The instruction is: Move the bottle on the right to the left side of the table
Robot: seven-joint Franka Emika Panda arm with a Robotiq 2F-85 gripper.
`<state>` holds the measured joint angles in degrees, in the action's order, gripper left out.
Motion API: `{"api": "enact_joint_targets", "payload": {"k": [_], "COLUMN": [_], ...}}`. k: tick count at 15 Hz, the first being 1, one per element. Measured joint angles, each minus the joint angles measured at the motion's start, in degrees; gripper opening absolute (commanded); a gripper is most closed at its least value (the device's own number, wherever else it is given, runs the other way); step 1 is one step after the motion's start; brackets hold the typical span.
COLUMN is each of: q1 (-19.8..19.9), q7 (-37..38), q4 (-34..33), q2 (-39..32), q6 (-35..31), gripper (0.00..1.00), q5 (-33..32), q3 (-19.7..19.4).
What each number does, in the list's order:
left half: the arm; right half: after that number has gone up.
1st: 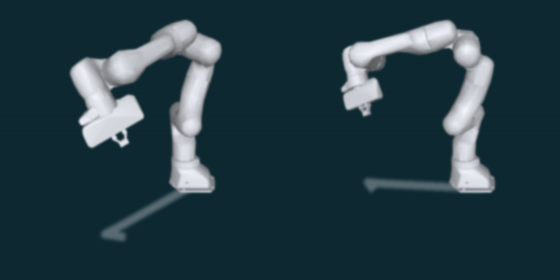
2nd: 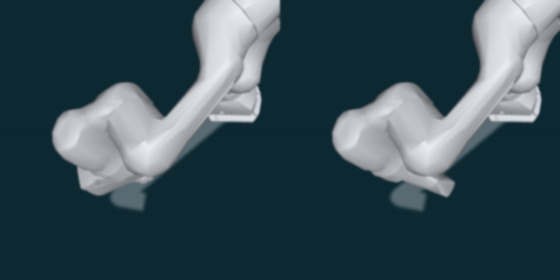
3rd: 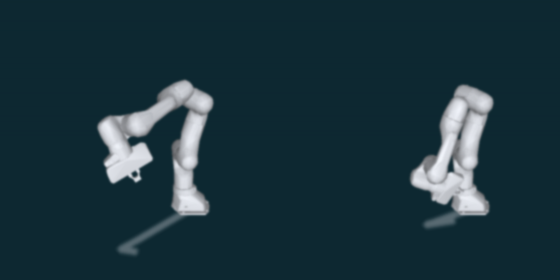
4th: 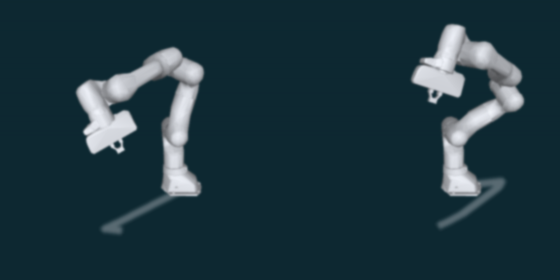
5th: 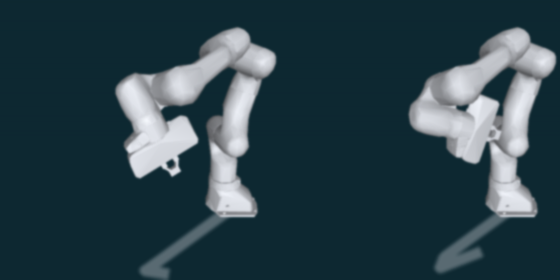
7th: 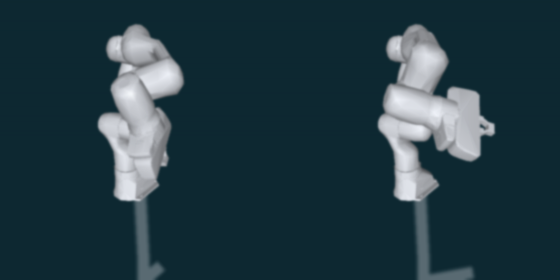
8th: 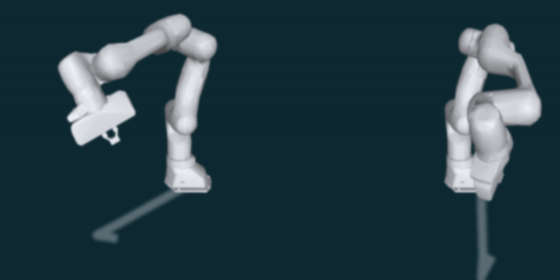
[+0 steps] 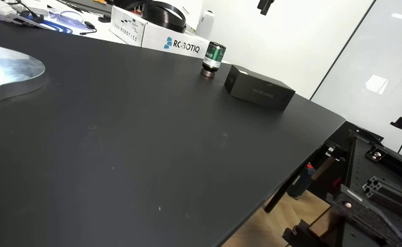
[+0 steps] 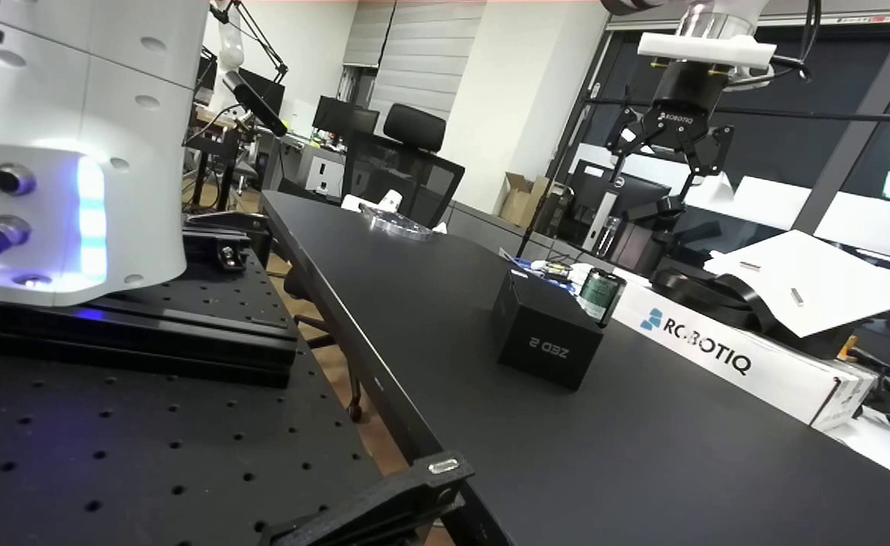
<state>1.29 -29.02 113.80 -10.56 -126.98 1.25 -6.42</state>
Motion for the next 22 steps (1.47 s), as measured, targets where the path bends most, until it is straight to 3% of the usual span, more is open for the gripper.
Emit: {"api": "enact_joint_targets", "payload": {"k": [4, 9, 14, 22], "q1": [0.33, 1.67, 2.14, 2.08], "q7": [2.51, 5.07, 5.85, 6.55], "q4": [-10.75, -17.69, -19.31, -17.86], "q2": [-9.92, -18.77, -22.95, -23.9], "q6": [-0.12, -0.41, -0.77, -2.73], "gripper": [1.0, 1.0, 1.0, 1.0], "q5": [-0.13, -0.12, -0.21, -0.37], "q3": [2.28, 3.82, 4.55, 6.02]}}
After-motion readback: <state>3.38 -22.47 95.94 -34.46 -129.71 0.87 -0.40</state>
